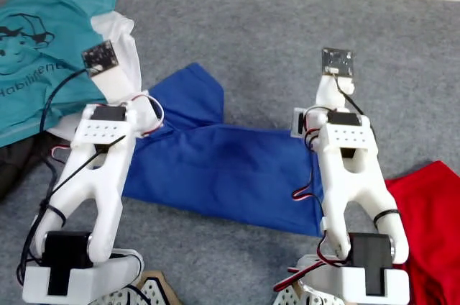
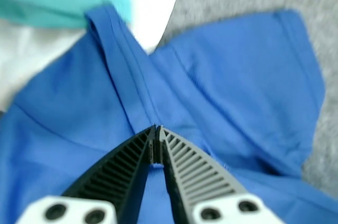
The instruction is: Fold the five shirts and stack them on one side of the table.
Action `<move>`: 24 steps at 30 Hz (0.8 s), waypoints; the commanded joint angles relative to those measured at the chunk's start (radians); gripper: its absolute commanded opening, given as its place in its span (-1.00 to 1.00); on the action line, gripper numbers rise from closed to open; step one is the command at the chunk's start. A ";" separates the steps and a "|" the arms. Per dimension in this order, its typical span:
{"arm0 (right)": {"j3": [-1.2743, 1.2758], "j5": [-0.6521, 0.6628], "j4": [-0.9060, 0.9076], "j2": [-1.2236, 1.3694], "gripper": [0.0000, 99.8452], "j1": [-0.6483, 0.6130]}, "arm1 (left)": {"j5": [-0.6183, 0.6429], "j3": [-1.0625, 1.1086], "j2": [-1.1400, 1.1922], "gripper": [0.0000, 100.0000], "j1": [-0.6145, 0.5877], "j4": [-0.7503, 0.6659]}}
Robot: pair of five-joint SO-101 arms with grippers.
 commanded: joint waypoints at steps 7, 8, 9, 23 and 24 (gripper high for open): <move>0.139 0.063 -0.148 -0.042 -0.99 0.010 | 0.003 0.085 -0.042 -0.99 0.035 -0.106; 0.143 0.064 -0.156 -0.042 -0.99 0.012 | 0.003 0.085 -0.042 -0.99 0.035 -0.106; 0.150 0.069 -0.160 -0.041 -0.99 0.012 | 0.003 0.087 -0.042 -0.99 0.035 -0.106; -0.010 0.124 -0.124 0.196 -0.99 0.183 | 0.002 0.084 0.038 -0.99 0.028 -0.124; -0.010 0.124 -0.125 0.196 -0.99 0.200 | 0.002 0.073 0.054 -0.99 0.028 -0.123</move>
